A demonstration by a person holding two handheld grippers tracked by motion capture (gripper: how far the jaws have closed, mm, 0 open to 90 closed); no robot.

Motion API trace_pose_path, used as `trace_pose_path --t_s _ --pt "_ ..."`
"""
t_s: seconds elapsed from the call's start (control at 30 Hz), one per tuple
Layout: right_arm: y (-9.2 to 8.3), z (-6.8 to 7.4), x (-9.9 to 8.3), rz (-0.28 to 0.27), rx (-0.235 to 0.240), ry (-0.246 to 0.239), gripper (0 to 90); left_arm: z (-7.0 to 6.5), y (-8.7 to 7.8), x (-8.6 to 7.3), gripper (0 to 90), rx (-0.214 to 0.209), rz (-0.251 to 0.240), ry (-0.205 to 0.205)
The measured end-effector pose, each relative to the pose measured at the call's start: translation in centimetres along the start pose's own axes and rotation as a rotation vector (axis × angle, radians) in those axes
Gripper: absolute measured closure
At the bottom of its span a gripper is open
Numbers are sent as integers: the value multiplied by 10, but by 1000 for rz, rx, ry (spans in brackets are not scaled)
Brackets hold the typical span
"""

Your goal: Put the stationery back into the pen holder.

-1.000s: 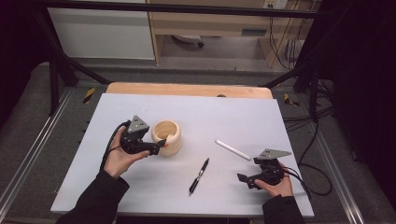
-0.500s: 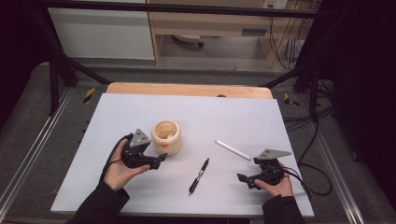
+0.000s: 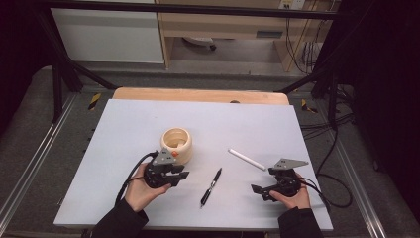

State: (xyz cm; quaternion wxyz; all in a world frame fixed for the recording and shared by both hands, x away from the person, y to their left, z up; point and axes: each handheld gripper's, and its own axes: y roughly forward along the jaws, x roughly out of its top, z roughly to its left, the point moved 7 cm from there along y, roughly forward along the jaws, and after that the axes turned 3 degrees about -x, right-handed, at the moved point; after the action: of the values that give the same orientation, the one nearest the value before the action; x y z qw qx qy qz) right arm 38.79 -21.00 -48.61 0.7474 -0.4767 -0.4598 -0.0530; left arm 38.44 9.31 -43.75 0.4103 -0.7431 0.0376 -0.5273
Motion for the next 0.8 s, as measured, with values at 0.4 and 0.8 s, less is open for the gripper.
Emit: trace_pose_path --t_s 0.4,0.8 --pt "0 0 0 1 -1 -6 13 -40 47 5 893 -90 76 56" --pt "0 0 0 -1 1 -3 14 -58 80 -1 895 -135 151 97"
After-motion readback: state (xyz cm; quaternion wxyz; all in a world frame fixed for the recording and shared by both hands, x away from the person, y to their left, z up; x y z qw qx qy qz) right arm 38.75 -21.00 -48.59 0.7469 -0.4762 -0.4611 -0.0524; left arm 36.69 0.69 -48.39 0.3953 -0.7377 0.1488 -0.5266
